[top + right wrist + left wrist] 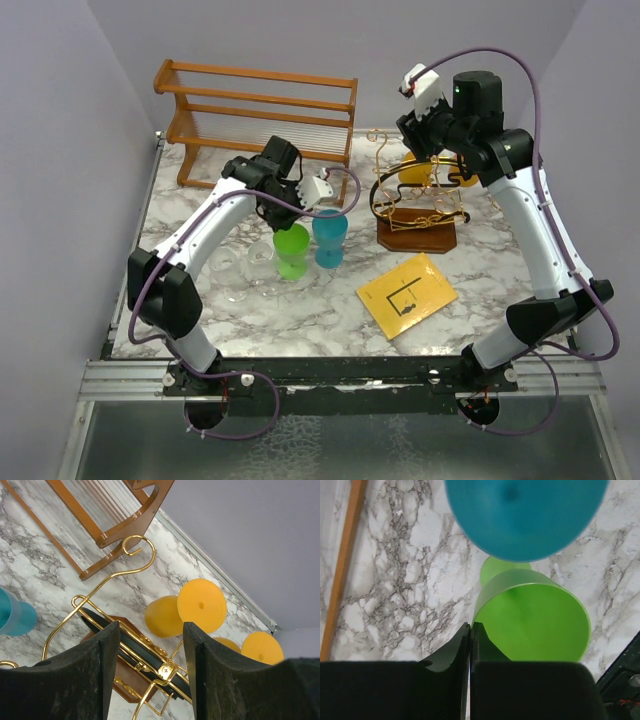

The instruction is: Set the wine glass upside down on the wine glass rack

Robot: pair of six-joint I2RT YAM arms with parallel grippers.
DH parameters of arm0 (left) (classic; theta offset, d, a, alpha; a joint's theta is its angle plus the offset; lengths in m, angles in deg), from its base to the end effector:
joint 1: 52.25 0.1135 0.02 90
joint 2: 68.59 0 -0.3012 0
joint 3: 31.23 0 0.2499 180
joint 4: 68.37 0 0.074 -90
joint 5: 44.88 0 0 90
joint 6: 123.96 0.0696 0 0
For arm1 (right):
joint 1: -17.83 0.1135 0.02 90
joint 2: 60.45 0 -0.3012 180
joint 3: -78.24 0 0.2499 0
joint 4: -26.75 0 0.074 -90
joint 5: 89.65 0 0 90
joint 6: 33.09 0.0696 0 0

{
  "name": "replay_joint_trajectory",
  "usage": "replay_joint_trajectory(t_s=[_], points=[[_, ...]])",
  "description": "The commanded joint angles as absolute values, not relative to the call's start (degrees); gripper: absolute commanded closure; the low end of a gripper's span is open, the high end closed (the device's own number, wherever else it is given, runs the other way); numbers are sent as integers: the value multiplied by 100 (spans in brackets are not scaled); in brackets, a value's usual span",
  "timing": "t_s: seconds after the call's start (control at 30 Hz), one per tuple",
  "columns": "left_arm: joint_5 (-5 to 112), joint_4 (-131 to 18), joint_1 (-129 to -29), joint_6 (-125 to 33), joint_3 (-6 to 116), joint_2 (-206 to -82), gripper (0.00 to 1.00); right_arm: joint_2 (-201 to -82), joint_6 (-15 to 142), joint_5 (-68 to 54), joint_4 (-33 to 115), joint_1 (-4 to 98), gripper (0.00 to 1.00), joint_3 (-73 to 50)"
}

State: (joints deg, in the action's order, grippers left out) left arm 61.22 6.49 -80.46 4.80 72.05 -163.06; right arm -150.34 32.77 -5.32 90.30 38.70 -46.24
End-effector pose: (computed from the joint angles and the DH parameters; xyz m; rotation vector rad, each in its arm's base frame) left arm 0.2972 -0.1813 0.3233 1.5473 2.1932 -0.3255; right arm 0.3250 0.1313 0.4872 -0.8495 1.8923 0.0678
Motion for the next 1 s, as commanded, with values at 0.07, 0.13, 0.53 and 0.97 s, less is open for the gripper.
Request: replay_joint_trajectory(t_s=[0.07,0.13,0.53,0.97], points=[[5355,406,-8042,393,7801,-16541,100,-14921,3227,-581,8928,3814,47,-4571],[5144,406,-8021,308,7996,-16695,100,-14899,3228,-574,8915,3805,47,-4546],[4257,319,-7942,-176,9677,-16682,100,-14837,3289,-695,8841,3780,43,-4415],[6032,-126,-7941,-931,11027,-15957,100,-15096,4117,-2406,8559,3783,43,-4981]])
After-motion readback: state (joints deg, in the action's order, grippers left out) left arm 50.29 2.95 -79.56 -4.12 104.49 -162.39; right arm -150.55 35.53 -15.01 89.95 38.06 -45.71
